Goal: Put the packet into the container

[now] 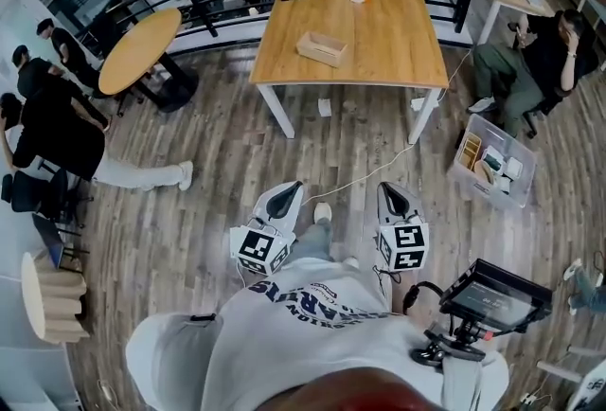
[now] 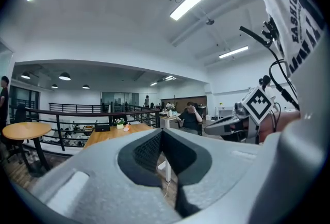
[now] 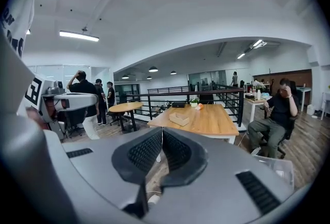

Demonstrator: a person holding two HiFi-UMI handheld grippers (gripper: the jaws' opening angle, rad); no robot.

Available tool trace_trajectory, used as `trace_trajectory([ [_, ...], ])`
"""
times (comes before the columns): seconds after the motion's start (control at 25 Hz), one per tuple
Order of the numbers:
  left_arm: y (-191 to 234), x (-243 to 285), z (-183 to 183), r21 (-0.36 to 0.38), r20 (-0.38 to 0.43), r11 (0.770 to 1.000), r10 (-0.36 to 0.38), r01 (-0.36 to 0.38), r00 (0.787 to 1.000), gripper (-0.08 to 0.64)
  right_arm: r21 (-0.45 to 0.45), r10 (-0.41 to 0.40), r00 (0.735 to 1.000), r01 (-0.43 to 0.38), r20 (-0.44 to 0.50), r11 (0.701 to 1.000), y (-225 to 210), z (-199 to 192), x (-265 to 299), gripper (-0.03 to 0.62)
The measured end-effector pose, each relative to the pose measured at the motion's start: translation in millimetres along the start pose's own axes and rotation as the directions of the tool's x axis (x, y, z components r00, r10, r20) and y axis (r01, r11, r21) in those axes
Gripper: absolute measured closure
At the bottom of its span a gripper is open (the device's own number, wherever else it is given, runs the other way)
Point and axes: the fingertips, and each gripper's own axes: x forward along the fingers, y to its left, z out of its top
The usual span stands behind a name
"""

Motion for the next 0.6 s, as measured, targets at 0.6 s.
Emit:
trace_trajectory([
  [0.6,31,48,-16,-0.052,0.011,0.999,-0.007,0.008,1.000,0.561,-0.044,-0.040,0.997,0.037,-0.068,0.998,-17,8,39,0.581],
])
